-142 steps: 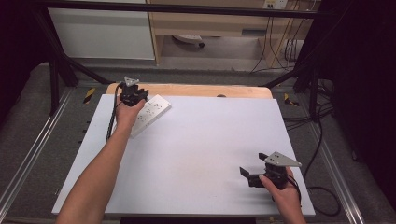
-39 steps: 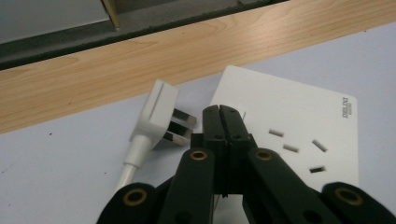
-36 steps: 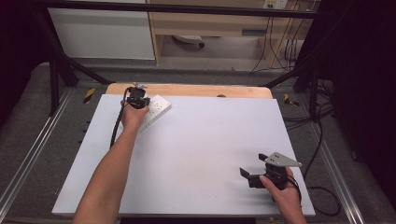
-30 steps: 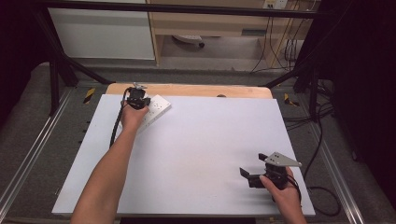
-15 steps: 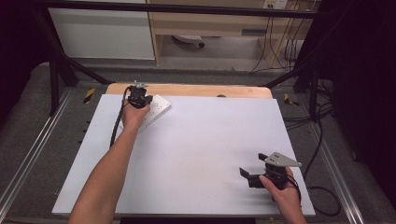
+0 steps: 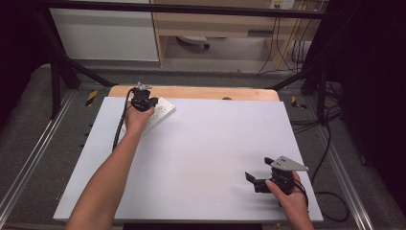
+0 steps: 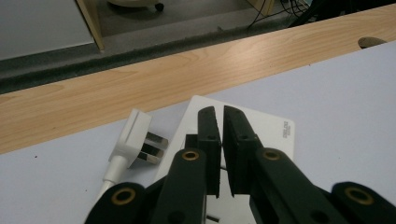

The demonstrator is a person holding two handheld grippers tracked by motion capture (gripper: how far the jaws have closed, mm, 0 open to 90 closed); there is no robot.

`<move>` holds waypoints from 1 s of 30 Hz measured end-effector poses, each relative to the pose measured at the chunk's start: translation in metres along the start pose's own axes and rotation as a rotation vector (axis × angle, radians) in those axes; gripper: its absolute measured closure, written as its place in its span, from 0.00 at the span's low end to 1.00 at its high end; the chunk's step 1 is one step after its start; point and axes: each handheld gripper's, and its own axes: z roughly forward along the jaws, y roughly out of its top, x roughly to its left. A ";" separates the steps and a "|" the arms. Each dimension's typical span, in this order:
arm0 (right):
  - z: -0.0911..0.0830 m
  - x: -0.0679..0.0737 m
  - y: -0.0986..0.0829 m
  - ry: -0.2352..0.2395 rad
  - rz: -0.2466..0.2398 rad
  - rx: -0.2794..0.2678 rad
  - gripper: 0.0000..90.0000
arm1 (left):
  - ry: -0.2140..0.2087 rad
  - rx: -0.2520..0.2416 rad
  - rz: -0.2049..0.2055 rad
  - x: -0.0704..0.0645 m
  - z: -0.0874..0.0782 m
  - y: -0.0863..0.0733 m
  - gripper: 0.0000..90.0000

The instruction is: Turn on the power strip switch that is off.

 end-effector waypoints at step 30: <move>0.001 0.000 0.000 0.004 -0.001 0.000 0.04 | -0.028 -0.045 0.004 -0.008 -0.008 0.006 0.64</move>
